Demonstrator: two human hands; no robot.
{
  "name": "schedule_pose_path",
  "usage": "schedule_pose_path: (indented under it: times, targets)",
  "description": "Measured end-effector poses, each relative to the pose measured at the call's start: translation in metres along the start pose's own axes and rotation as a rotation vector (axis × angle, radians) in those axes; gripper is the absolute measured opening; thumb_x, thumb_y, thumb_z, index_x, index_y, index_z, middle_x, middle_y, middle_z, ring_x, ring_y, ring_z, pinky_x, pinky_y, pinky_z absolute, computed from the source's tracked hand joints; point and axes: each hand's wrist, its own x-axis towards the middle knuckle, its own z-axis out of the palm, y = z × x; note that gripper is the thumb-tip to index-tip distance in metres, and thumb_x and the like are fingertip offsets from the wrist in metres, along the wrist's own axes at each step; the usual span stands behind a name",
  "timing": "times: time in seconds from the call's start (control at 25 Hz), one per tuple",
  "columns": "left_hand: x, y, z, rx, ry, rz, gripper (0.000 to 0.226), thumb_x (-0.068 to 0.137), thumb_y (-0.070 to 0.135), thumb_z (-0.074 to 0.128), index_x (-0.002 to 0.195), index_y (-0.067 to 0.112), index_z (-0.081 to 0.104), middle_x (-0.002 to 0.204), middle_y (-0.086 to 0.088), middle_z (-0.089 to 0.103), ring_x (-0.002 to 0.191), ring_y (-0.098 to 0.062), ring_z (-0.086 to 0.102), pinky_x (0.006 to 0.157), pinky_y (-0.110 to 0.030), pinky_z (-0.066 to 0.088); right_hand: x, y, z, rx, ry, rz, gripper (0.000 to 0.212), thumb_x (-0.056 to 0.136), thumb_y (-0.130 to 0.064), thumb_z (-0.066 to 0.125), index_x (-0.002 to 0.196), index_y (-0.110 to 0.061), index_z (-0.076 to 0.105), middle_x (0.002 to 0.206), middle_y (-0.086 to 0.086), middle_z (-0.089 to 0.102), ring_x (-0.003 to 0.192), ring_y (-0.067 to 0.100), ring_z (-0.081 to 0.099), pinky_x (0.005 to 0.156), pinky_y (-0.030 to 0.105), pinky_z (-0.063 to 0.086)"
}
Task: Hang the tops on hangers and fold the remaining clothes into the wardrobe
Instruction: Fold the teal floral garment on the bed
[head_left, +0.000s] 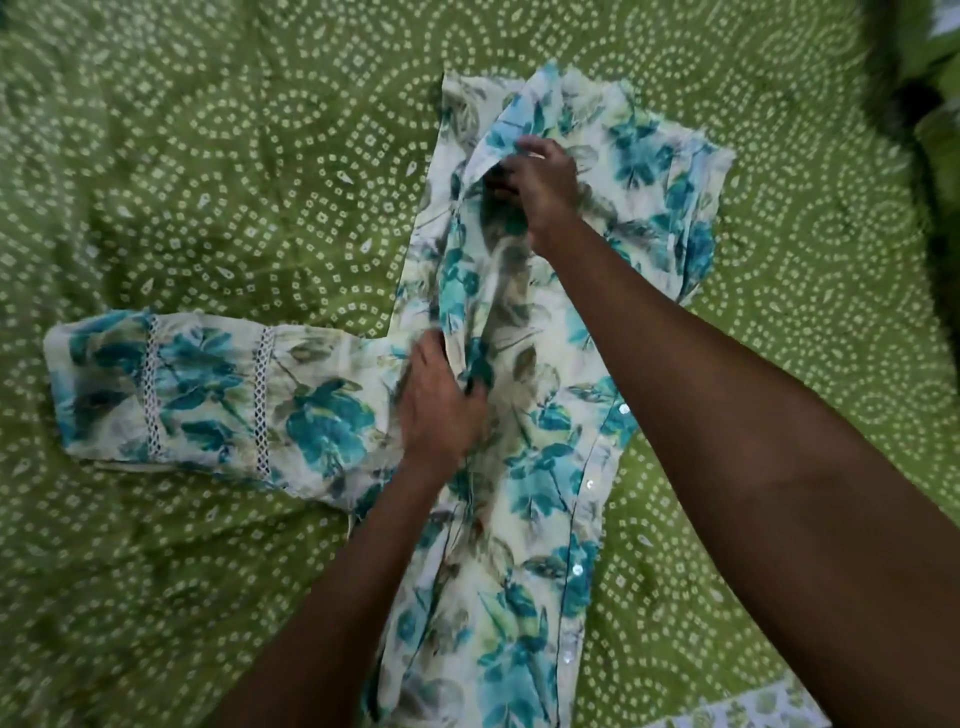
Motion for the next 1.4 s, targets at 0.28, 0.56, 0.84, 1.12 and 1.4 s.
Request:
schedule_pose_path:
  times: [0.28, 0.56, 0.84, 1.12, 1.4]
  targets:
    - [0.125, 0.062, -0.019, -0.582, -0.273, -0.265, 0.041, 0.078, 0.012, 0.072, 0.116, 0.003, 0.059, 0.109, -0.011, 0.066, 0.097, -0.027, 0.064, 0.082, -0.035, 0.054, 0.025, -0.024, 0.015, -0.001, -0.272, 0.058, 0.056, 0.09, 0.013, 0.035, 0.141, -0.008, 0.03, 0.126, 0.015, 0.05, 0.096, 0.025, 0.057, 0.08, 0.036, 0.048]
    - [0.203, 0.111, -0.033, -0.675, -0.238, -0.148, 0.012, 0.082, 0.003, 0.068, 0.088, 0.006, 0.058, 0.069, 0.0, 0.066, 0.07, -0.017, 0.068, 0.059, -0.023, 0.056, 0.013, -0.009, -0.039, -0.324, 0.057, -0.392, 0.042, 0.097, -0.012, 0.044, 0.138, -0.006, 0.04, 0.136, 0.01, 0.048, 0.122, 0.022, 0.048, 0.095, 0.028, 0.042]
    - [0.222, 0.098, -0.024, -0.353, 0.15, 0.0, 0.04, 0.092, 0.015, 0.056, 0.129, 0.003, 0.048, 0.119, -0.011, 0.057, 0.115, -0.023, 0.052, 0.104, -0.027, 0.039, 0.034, 0.031, -0.154, -1.372, 0.292, -0.407, 0.069, 0.098, -0.051, 0.027, 0.151, -0.012, 0.007, 0.159, 0.006, 0.002, 0.146, 0.025, -0.001, 0.117, 0.042, -0.004]
    - [0.031, -0.005, 0.036, 0.378, -0.095, 0.685, 0.058, 0.094, 0.027, 0.031, 0.145, 0.001, 0.025, 0.153, -0.017, 0.024, 0.142, -0.029, 0.023, 0.116, -0.035, 0.006, -0.083, 0.127, -0.097, -1.317, -0.072, -0.699, 0.056, 0.099, -0.029, 0.021, 0.149, -0.006, 0.01, 0.157, 0.013, 0.008, 0.145, 0.019, 0.0, 0.119, 0.034, -0.003]
    - [0.018, -0.11, -0.024, 0.71, 0.04, 0.727, 0.072, 0.092, 0.052, 0.031, 0.145, 0.004, 0.029, 0.151, -0.013, 0.031, 0.14, -0.026, 0.028, 0.116, -0.033, 0.0, -0.162, 0.19, -0.077, -1.322, 0.182, -0.458, 0.069, 0.095, -0.04, 0.03, 0.147, 0.003, 0.015, 0.155, 0.02, 0.013, 0.145, 0.03, 0.009, 0.117, 0.038, -0.002]
